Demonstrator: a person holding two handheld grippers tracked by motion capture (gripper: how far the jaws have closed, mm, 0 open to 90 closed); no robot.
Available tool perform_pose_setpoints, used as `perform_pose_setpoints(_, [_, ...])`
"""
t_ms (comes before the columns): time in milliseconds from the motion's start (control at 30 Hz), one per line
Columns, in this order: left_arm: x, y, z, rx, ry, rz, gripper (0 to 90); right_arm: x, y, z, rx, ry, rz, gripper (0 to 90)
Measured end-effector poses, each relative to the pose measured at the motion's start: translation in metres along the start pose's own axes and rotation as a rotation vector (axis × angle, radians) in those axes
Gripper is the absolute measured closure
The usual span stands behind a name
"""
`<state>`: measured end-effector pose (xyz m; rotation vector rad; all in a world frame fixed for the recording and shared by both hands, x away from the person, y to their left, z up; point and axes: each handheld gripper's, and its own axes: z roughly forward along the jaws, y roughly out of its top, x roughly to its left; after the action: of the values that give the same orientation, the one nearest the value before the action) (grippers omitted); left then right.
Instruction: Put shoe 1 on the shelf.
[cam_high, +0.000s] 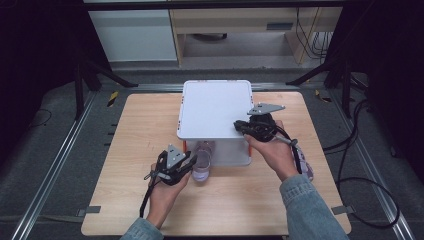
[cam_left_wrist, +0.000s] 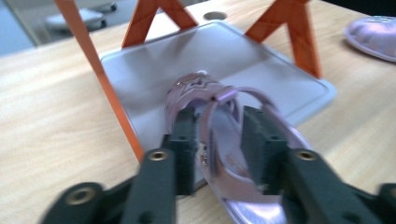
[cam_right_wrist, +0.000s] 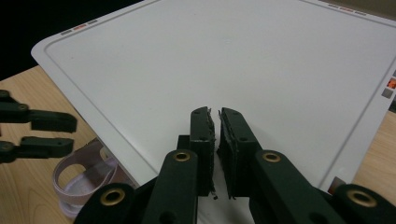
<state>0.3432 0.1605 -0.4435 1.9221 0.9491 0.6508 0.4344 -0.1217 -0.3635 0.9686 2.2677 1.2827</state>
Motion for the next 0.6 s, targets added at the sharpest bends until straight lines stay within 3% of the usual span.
perform_pose_setpoints(67, [-0.003,0.001,-0.008,-0.002,-0.019,0.057,77.5,0.0,0.0,0.0,0.001,-0.003,-0.002,83.8])
perform_pose_setpoints(167, [-0.008,-0.001,-0.013,0.01,-0.047,0.111,82.7,0.001,0.001,0.0,0.004,-0.006,-0.006,83.9])
perform_pose_setpoints(500, [-0.032,-0.023,-0.01,0.105,-0.098,0.236,89.4,0.001,0.001,0.001,0.005,-0.009,-0.013,84.0])
perform_pose_setpoints(600, [-0.035,-0.03,-0.005,0.147,-0.105,0.248,89.5,0.001,0.001,0.0,0.005,-0.008,-0.011,84.0])
